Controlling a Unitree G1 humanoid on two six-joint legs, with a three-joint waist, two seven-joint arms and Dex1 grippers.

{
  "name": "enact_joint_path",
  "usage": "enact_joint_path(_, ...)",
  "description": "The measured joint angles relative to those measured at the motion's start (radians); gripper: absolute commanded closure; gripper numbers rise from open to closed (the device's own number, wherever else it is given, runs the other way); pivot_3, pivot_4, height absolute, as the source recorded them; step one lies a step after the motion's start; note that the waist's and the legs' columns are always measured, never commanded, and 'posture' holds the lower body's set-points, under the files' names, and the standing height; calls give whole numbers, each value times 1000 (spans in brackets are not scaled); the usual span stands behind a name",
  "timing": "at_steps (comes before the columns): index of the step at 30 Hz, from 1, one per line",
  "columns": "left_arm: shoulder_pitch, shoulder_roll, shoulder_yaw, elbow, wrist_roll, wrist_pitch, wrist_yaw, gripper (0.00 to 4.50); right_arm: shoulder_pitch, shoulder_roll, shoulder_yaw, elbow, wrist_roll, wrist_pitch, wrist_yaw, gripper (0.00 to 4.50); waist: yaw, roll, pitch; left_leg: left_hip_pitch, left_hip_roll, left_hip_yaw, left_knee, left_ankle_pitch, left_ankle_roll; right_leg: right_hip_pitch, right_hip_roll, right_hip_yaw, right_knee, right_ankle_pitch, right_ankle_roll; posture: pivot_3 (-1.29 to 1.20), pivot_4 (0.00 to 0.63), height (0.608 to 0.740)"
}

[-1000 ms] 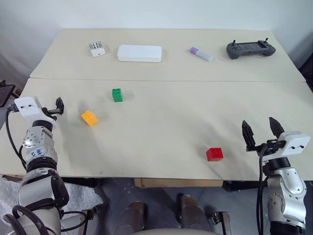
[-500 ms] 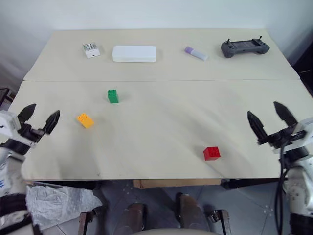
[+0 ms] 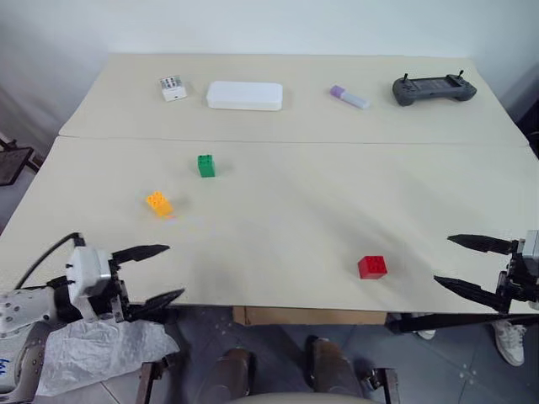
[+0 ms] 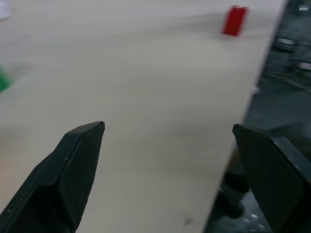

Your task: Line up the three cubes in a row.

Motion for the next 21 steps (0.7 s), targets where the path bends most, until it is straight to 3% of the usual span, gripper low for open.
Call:
enact_joint_path(4, -47, 3, -81, -17, 18, 17, -29, 14, -135, -26, 97, -22, 2, 65, 59, 0, -10, 0, 0, 0, 7, 1, 1, -1, -5, -1, 7, 1, 0, 0, -1, 0, 150, 740)
enact_joint_path(9, -112, -7, -167, -33, 39, 24, -48, 14, -348, -61, 308, -62, -27, 238, 111, 0, -10, 0, 0, -2, 9, 3, 1, -2, -7, -6, 9, 3, 1, -1, -2, 0, 150, 740)
enact_joint_path(17, -115, -19, -225, -30, 66, 14, -64, 14, -472, -60, 526, 40, -167, 185, 161, 0, -4, 0, 0, -4, 8, 5, 2, -6, -4, -7, 9, 4, 1, -1, -3, 0, 150, 740)
enact_joint_path(21, -117, -19, -227, -29, 84, 5, -61, 14, -518, -12, 566, 72, -210, 137, 162, 0, -7, 0, 0, -4, 9, 5, 1, -6, -4, -7, 9, 3, 1, -1, -3, 0, 150, 740)
